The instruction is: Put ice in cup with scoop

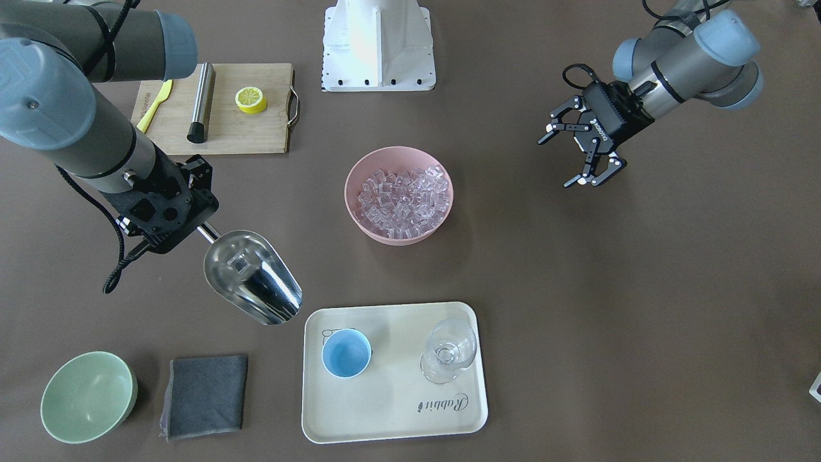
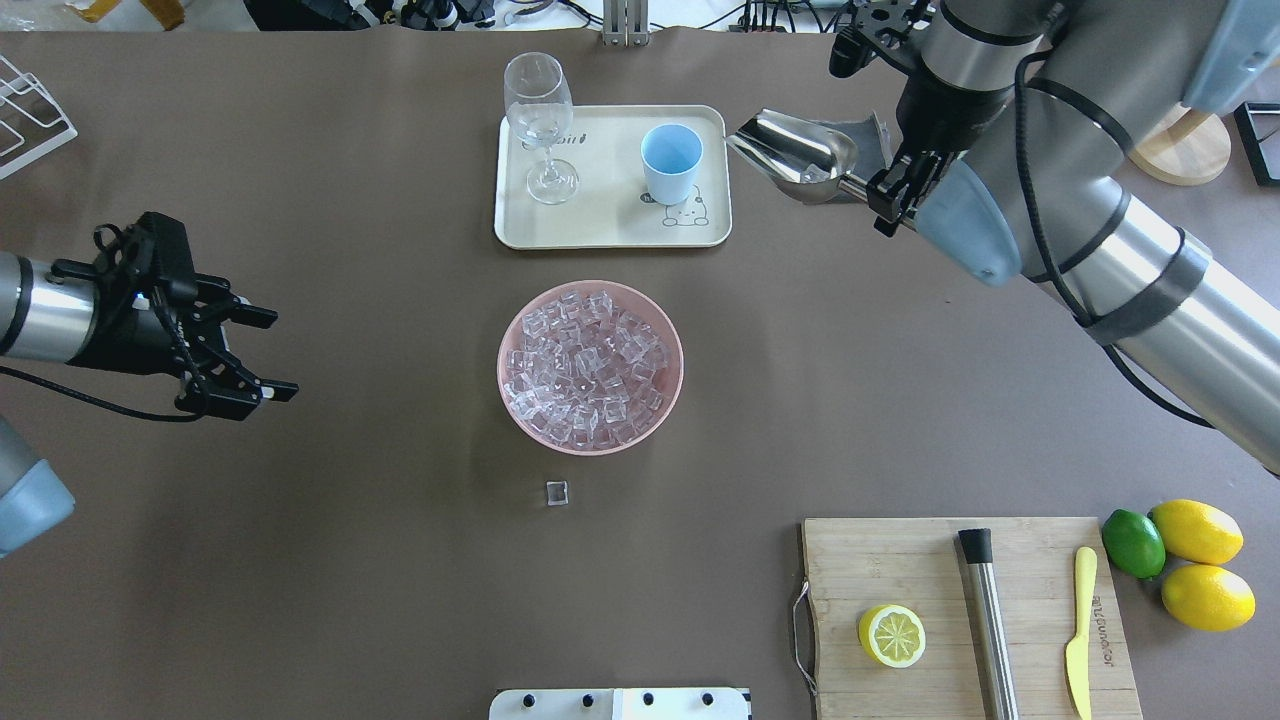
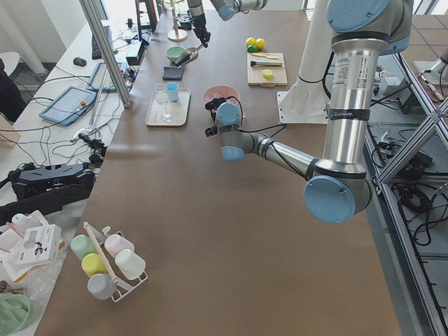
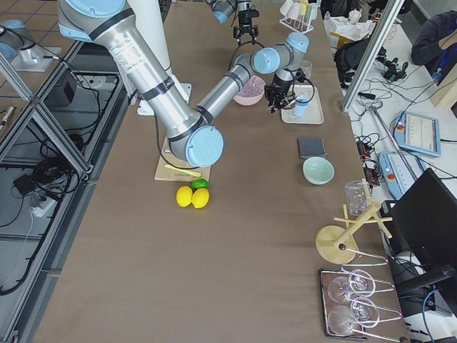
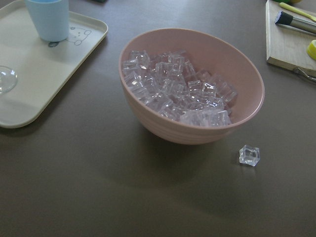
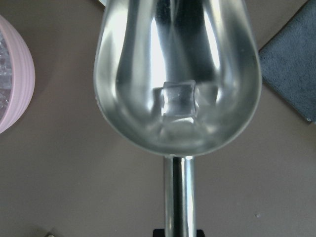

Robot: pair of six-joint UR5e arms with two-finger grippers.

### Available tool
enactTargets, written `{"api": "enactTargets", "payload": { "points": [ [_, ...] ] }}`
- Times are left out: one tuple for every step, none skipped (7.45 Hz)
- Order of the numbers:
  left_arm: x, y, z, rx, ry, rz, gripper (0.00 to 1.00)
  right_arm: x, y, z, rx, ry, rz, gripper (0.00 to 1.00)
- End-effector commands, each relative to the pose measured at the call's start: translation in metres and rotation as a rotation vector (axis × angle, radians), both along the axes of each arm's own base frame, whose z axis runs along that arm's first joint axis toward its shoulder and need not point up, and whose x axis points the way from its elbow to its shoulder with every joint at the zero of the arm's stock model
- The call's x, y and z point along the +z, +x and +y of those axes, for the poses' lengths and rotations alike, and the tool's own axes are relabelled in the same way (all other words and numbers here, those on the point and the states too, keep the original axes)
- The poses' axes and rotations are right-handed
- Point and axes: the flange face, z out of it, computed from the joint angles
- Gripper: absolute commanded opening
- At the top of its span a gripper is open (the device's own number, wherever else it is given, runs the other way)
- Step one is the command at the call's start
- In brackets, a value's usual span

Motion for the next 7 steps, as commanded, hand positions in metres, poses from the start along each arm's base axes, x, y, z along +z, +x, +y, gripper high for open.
{"api": "enactTargets", "payload": {
  "points": [
    [0.026, -0.065, -0.011, -0.116, -0.175, -0.139, 0.97, -0.029, -0.036, -0.053, -0.036, -0.046, 0.054, 0.00],
    [0.024, -0.094, -0.010, -0.161, -0.254, -0.198, 0.97, -0.038, -0.043, -0.063, -0.040, -0.053, 0.065, 0.00],
    [0.022, -0.102, -0.012, -0.176, -0.306, -0.237, 0.97, -0.046, -0.047, -0.067, -0.043, -0.069, 0.077, 0.00],
    [0.034, -0.113, -0.011, -0.196, -0.338, -0.255, 0.97, -0.050, -0.047, -0.066, -0.048, -0.088, 0.093, 0.00],
    [0.044, -0.132, -0.012, -0.230, -0.372, -0.267, 0.97, -0.047, -0.057, -0.058, -0.074, -0.108, 0.111, 0.00],
    [0.042, -0.138, -0.011, -0.242, -0.418, -0.295, 0.97, -0.053, -0.068, -0.053, -0.098, -0.117, 0.133, 0.00],
    [0.055, -0.152, -0.011, -0.269, -0.466, -0.315, 0.97, -0.065, -0.083, -0.056, -0.139, -0.121, 0.169, 0.00]
  ]
}}
